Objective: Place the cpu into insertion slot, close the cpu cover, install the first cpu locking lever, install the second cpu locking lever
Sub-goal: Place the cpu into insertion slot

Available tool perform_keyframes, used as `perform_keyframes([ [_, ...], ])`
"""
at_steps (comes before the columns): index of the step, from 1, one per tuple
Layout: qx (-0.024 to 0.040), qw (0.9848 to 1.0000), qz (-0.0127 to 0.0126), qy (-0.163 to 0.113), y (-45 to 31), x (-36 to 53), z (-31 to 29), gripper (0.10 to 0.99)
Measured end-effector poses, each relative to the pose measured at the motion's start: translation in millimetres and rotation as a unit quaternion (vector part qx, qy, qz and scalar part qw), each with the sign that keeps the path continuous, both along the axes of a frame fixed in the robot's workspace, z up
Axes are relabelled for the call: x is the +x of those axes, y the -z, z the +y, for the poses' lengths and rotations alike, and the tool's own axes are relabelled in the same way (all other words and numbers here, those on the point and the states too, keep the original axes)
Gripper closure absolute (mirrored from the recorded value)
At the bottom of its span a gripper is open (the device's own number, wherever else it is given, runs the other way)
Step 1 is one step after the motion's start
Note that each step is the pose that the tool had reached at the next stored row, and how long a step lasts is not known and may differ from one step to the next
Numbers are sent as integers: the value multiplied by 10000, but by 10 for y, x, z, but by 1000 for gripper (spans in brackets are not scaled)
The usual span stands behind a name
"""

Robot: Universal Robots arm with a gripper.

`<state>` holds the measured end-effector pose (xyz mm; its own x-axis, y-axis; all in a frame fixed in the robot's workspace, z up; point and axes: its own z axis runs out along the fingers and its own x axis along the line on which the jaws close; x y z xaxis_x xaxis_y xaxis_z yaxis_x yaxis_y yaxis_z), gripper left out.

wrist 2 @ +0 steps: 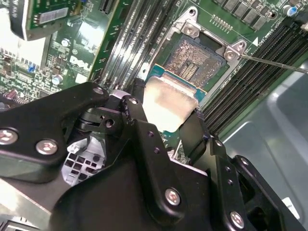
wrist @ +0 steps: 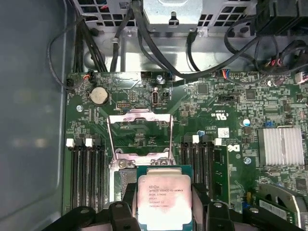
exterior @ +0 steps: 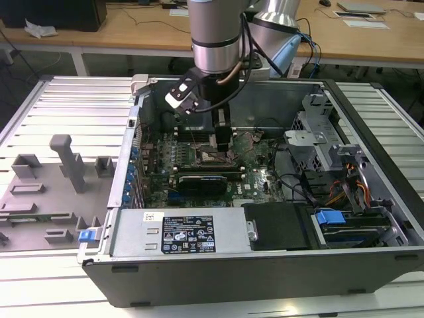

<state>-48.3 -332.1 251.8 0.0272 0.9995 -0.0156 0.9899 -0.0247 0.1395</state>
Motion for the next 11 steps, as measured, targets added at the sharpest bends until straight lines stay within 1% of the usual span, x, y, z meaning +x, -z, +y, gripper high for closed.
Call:
perform_keyframes([
  [2, 0, 10000, -1, 8, 27, 0, 17, 545],
  [4, 0, 10000, 0, 4, 95, -6, 39, 545],
  [11, 0, 10000, 0, -47, 168, -23, 84, 545],
])
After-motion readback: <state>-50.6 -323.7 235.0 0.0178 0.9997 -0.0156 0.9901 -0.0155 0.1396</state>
